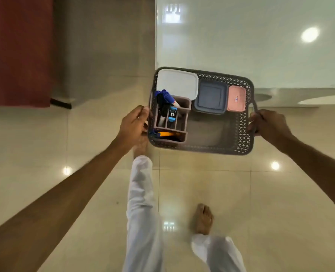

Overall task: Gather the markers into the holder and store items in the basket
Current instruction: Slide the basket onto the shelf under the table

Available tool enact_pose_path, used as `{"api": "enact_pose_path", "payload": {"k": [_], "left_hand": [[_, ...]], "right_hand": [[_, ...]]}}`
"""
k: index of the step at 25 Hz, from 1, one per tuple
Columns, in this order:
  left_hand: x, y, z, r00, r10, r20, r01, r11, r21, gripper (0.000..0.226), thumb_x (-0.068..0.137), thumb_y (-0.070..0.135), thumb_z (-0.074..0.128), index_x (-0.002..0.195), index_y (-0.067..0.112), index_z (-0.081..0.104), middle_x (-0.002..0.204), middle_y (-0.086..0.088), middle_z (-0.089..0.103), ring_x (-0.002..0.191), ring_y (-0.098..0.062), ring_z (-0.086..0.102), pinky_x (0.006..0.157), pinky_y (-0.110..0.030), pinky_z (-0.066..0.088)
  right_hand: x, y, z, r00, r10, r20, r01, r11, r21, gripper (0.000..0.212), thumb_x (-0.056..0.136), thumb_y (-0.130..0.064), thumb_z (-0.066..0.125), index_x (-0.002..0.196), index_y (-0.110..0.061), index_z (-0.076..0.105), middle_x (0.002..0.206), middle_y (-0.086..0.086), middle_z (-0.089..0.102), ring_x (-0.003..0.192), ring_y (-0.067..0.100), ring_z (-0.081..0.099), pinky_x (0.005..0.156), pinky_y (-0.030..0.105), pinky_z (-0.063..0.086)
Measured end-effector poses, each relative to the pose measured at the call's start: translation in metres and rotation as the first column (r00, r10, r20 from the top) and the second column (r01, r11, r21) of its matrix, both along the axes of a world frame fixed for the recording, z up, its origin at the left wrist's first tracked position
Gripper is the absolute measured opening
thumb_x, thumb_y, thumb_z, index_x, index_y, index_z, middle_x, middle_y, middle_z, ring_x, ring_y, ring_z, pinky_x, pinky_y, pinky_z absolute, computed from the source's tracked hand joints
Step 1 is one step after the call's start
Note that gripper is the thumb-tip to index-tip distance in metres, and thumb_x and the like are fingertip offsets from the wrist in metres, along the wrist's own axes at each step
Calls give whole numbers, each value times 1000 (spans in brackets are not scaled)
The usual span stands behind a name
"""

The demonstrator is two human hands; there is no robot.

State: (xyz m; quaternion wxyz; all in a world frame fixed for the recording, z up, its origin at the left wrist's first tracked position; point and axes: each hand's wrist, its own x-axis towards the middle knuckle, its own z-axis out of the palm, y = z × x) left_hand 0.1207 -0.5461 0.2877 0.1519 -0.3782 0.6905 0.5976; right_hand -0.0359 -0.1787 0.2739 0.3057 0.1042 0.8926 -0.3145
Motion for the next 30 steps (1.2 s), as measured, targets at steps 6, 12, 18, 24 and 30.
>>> {"api": "enact_pose_path", "payload": {"k": [6,12,18,24,30], "left_hand": [[129,112,-27,980,134,145,-133,991,-17,37,110,39,47,106,9,68,92,-3,71,74,-14,70,56,-24,59],[185,169,-126,986,141,90,-137,990,-45,16,108,13,54,115,14,69,105,-5,72,91,-20,73,69,-29,61],[153,165,-290,987,90,-135,-114,976,-184,30,104,-2,52,112,15,75,102,-7,79,96,-26,76,77,-42,64],[64,141,-408,949,-78,-305,-67,897,-437,36,103,3,58,120,31,72,106,11,77,91,-10,74,64,-19,59],[-44,107,-434,852,-47,-522,-195,896,-399,35,102,-2,52,121,16,76,109,2,76,92,-11,77,77,-31,66]], "right_hand": [[65,77,-9,995,104,0,-104,994,-41,26,104,-3,48,86,0,67,76,9,68,67,25,70,84,51,65],[125,129,-105,999,15,31,-10,990,-142,24,97,1,59,103,-16,74,97,2,77,100,25,74,91,45,61],[127,156,-285,995,-72,-67,42,928,-371,43,95,12,52,122,-13,75,116,6,78,118,34,70,98,55,58],[41,134,-385,944,-105,-313,-100,811,-576,51,101,14,52,142,-14,65,128,-1,76,116,20,72,90,33,63],[-57,93,-429,882,-250,-400,-118,704,-700,41,100,7,58,131,-18,70,123,6,77,105,19,75,87,33,64]]}}
